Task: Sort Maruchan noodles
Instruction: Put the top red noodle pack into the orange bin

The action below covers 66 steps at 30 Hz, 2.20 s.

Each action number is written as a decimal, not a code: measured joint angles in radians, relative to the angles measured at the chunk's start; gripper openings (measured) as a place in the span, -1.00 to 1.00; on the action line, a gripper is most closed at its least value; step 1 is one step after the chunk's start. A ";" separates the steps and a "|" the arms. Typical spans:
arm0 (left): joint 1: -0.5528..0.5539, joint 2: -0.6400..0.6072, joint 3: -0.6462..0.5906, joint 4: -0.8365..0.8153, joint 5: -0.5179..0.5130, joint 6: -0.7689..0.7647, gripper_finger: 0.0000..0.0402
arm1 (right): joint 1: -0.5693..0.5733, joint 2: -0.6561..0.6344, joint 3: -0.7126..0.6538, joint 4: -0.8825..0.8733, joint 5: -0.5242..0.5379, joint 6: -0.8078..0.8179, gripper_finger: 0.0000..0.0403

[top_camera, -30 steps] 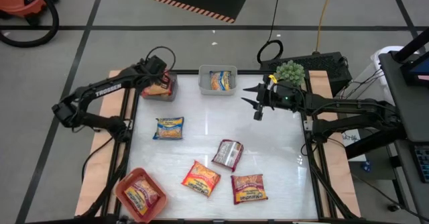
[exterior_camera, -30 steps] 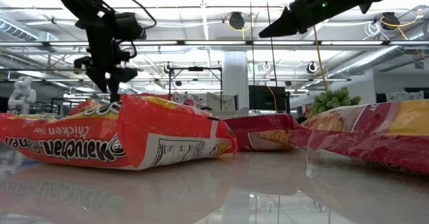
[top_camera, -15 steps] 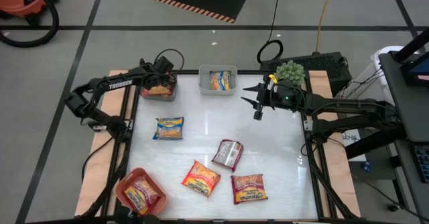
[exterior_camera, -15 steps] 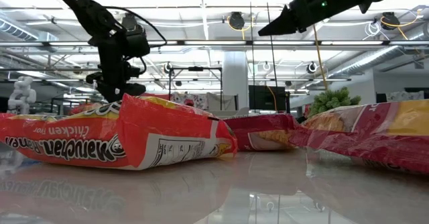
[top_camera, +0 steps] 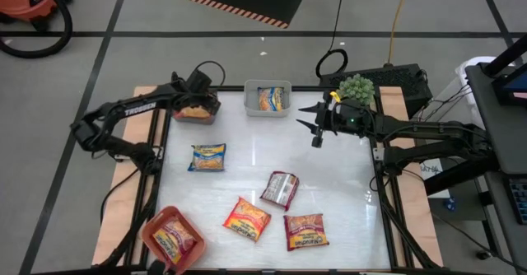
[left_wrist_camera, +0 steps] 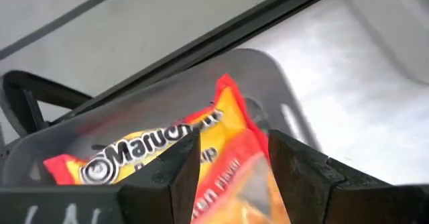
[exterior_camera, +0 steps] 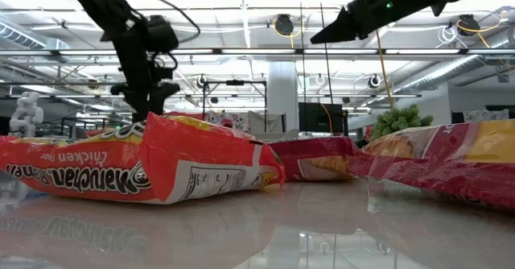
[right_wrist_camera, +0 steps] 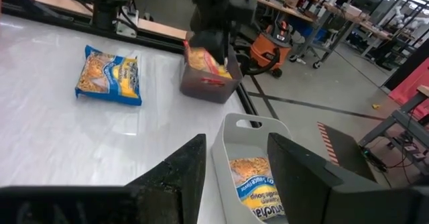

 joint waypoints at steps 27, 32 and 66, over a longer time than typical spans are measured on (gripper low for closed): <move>-0.670 -0.256 0.000 0.045 -0.092 -0.153 -0.10 | 0.086 0.000 0.000 -0.137 0.000 0.227 -0.23; -0.680 -0.251 0.001 0.092 -0.091 -0.135 -0.10 | 0.130 0.000 0.000 -0.174 0.000 0.272 -0.23; -0.849 -0.117 0.001 0.374 -0.086 -0.138 -0.10 | 0.503 0.001 -0.119 -0.235 0.010 0.685 -0.23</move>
